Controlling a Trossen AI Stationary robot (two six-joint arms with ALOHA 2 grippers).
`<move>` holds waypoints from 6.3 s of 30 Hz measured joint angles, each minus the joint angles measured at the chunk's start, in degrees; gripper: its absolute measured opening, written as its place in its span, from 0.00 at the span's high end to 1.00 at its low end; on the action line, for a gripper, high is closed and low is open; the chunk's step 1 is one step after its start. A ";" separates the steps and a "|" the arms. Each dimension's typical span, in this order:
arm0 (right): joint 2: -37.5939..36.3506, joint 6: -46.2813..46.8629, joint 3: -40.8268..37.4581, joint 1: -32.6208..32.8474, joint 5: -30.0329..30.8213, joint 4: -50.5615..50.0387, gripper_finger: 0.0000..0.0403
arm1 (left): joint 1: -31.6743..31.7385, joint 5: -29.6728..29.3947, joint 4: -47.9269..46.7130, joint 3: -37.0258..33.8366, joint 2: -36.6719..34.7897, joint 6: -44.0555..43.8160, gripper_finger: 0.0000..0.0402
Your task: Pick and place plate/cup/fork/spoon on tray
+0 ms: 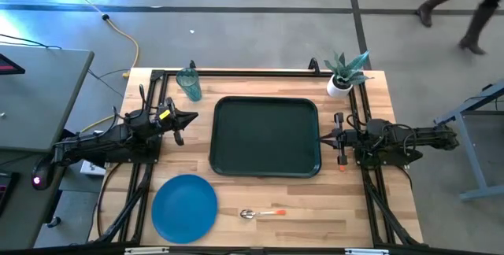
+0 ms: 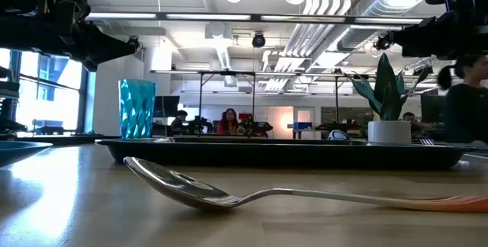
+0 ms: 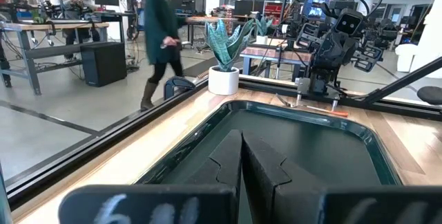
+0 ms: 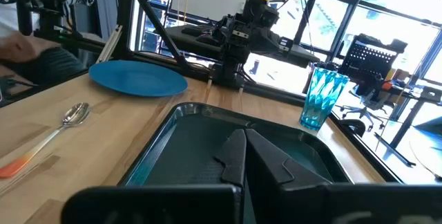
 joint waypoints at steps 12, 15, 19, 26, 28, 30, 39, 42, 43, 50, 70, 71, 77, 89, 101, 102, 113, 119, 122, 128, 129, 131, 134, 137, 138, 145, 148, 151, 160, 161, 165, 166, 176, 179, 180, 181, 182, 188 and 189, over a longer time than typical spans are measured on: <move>0.01 0.00 -0.01 0.01 0.00 0.01 1.00 | 0.00 0.00 0.00 0.00 0.00 -0.01 0.99; 0.00 0.00 -0.01 0.01 0.01 0.01 1.00 | -0.01 0.00 -0.01 0.00 0.02 0.00 0.99; 0.02 0.00 0.00 0.00 0.01 0.00 1.00 | 0.01 0.00 0.07 0.00 0.02 0.00 0.99; 0.00 0.00 -0.01 0.01 0.01 -0.01 1.00 | 0.01 0.00 0.03 0.00 0.02 0.00 0.99; 0.00 0.00 0.00 0.00 0.00 0.01 1.00 | -0.01 0.00 0.25 0.00 0.00 0.00 0.99; 0.00 0.00 0.00 -0.01 0.00 0.00 1.00 | 0.00 0.00 2.26 0.00 0.04 -0.01 0.99; 0.00 0.00 -0.01 -0.01 0.66 0.32 1.00 | -0.03 0.00 8.40 0.02 0.00 -3.01 0.99; 0.00 0.74 -0.01 -0.01 0.73 1.26 1.00 | -0.03 0.75 9.73 0.02 0.02 -3.04 0.99; 0.02 1.73 -0.01 -0.01 0.61 1.71 1.00 | -0.03 1.25 10.78 0.02 0.02 -3.06 0.99; 0.02 10.80 -0.01 -0.01 0.42 11.65 1.00 | -0.01 -2.95 13.15 0.02 0.86 -5.73 0.99; 1.12 17.71 -0.01 -1.91 25.07 11.79 0.84 | 0.01 -16.44 31.33 0.00 27.08 -9.52 0.99; 1.36 19.08 -0.01 -2.36 24.99 11.40 0.81 | 0.01 -16.44 31.95 0.00 28.55 -9.49 0.99; 5.22 27.35 -0.01 -3.94 23.54 6.17 0.68 | -0.03 -15.86 31.94 0.79 36.78 -11.97 0.95; 15.25 28.20 -0.01 -4.45 18.44 13.41 0.65 | -1.06 4.46 9.75 16.75 48.17 -21.05 0.77; 22.04 28.32 -0.01 -8.82 17.91 22.83 0.65 | -3.00 4.47 3.85 20.00 53.13 -19.83 0.75; 22.72 28.62 -0.01 -9.08 18.09 22.81 0.65 | -2.98 4.46 3.39 20.00 53.23 -19.55 0.75; 33.04 26.08 -0.01 -14.40 19.17 32.78 0.65 | -2.98 11.31 -1.42 20.00 53.24 -16.02 0.75; 37.39 29.41 -0.01 -16.30 18.61 39.18 0.65 | -3.00 17.40 -2.14 20.00 53.24 -13.97 0.75; 40.15 32.58 -0.01 -16.53 20.00 39.11 0.65 | -3.00 18.40 -3.23 20.00 53.24 -14.16 0.75; 47.86 34.77 -0.01 -16.52 20.98 41.93 0.65 | -2.98 17.69 -3.66 20.00 53.24 -16.56 0.75; 49.17 34.58 -0.01 -16.51 20.93 43.57 0.65 | -2.98 18.09 -3.64 20.00 53.24 -17.65 0.75; 51.69 33.37 -0.01 -16.51 19.88 47.16 0.65 | -3.17 19.61 -3.69 20.00 53.24 -20.10 0.75; 54.90 30.83 0.50 -16.51 16.33 51.31 0.65 | -4.39 24.17 -5.41 20.02 53.23 -24.58 0.75; 57.57 28.41 2.16 -16.47 15.80 52.62 0.65 | -6.99 26.04 -9.54 20.02 53.24 -27.84 0.75; 58.49 27.46 2.64 -16.49 16.30 52.56 0.65 | -8.03 25.85 -10.95 20.02 53.24 -28.46 0.75; 64.89 23.14 6.45 -16.53 20.67 52.38 0.65 | -13.99 24.51 -14.94 20.02 53.24 -34.05 0.75; 67.64 23.09 8.32 -16.53 21.42 52.42 0.65 | -15.88 24.26 -15.31 20.02 53.24 -34.34 0.75; 70.26 22.95 9.90 -16.53 21.43 52.40 0.65 | -17.14 24.22 -16.86 20.02 53.24 -36.14 0.72; 75.30 24.43 13.36 -16.49 20.99 52.86 0.65 | -17.29 23.50 -24.79 20.02 53.24 -37.59 0.60; 75.51 24.27 13.62 -16.49 20.95 52.82 0.65 | -17.19 23.51 -25.05 20.02 53.24 -37.59 0.59; 75.49 22.62 14.18 -16.49 20.96 53.04 0.65 | -17.19 24.06 -27.12 20.02 53.24 -37.57 0.55; 75.49 22.47 14.19 -16.49 20.96 53.29 0.65 | -17.19 24.38 -28.03 20.02 53.24 -37.57 0.55; 75.47 21.62 14.19 -16.62 20.80 53.45 0.65 | -19.05 27.48 -31.39 19.98 53.35 -36.08 0.54; 75.47 21.69 14.19 -16.48 20.29 53.74 0.65 | -19.75 27.30 -31.30 19.96 54.29 -36.02 0.54; 75.47 22.03 14.19 -16.47 19.89 53.76 0.65 | -20.07 27.29 -31.19 19.94 54.76 -35.97 0.54; 75.47 22.26 14.19 -16.47 19.42 53.90 0.65 | -20.44 27.28 -31.06 19.80 55.32 -35.93 0.54; 75.47 22.51 14.19 -16.47 18.95 54.03 0.65 | -20.82 27.28 -30.66 19.54 55.93 -35.89 0.54; 75.45 22.95 14.19 -16.49 17.87 54.35 0.65 | -23.35 29.47 -23.52 17.79 59.42 -35.94 0.54; 75.45 22.97 14.19 -16.47 17.51 54.35 0.65 | -23.64 30.40 -22.69 17.79 59.55 -35.99 0.54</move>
